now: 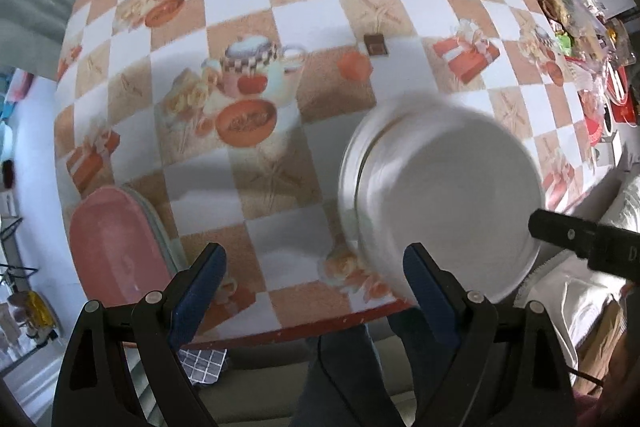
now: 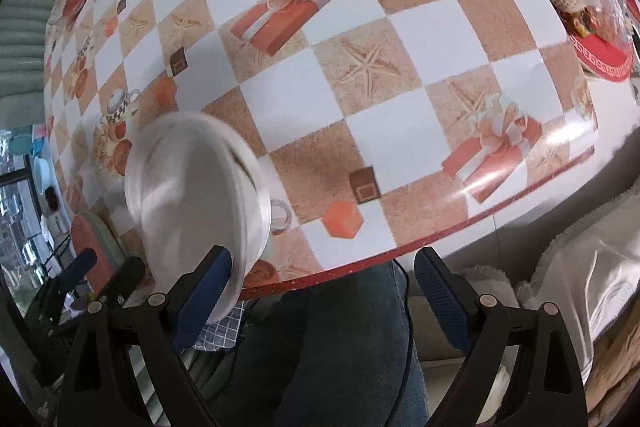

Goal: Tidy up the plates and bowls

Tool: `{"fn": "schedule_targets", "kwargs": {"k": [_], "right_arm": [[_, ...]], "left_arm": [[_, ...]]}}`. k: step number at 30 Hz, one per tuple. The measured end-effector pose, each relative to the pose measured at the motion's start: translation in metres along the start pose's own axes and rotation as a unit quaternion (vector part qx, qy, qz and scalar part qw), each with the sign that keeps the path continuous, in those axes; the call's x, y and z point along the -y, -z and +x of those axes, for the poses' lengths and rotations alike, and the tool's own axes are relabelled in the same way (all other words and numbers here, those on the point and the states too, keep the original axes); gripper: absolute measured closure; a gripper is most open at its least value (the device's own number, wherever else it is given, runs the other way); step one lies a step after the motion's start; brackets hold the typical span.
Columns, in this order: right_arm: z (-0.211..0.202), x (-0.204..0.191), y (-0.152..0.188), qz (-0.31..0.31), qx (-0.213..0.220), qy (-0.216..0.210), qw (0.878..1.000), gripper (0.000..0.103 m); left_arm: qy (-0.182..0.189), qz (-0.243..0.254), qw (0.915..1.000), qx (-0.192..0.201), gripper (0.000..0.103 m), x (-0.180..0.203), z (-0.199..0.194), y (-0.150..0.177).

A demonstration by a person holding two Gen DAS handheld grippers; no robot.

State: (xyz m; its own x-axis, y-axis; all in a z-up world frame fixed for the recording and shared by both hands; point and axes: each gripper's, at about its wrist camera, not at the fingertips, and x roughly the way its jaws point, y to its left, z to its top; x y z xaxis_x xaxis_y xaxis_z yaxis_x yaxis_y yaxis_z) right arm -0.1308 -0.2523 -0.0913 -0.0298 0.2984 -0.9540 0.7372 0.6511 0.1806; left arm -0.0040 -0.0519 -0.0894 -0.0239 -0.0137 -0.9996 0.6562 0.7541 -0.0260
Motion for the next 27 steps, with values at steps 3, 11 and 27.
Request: {"fn": "schedule_targets", "kwargs": {"k": [3, 11, 27], "right_arm": [[-0.002, -0.004, -0.009, -0.025, -0.007, -0.010, 1.000, 0.009], [0.035, -0.024, -0.020, -0.074, -0.062, -0.034, 0.995, 0.009], [0.013, -0.034, -0.027, -0.155, 0.003, -0.037, 0.987, 0.009]], "left_arm": [[-0.005, 0.002, 1.0000, 0.002, 0.011, 0.011, -0.002, -0.005], [-0.036, -0.025, 0.9986, -0.029, 0.011, 0.004, 0.006, -0.007], [-0.062, -0.018, 0.9972, -0.037, 0.011, 0.003, 0.012, -0.011]]}}
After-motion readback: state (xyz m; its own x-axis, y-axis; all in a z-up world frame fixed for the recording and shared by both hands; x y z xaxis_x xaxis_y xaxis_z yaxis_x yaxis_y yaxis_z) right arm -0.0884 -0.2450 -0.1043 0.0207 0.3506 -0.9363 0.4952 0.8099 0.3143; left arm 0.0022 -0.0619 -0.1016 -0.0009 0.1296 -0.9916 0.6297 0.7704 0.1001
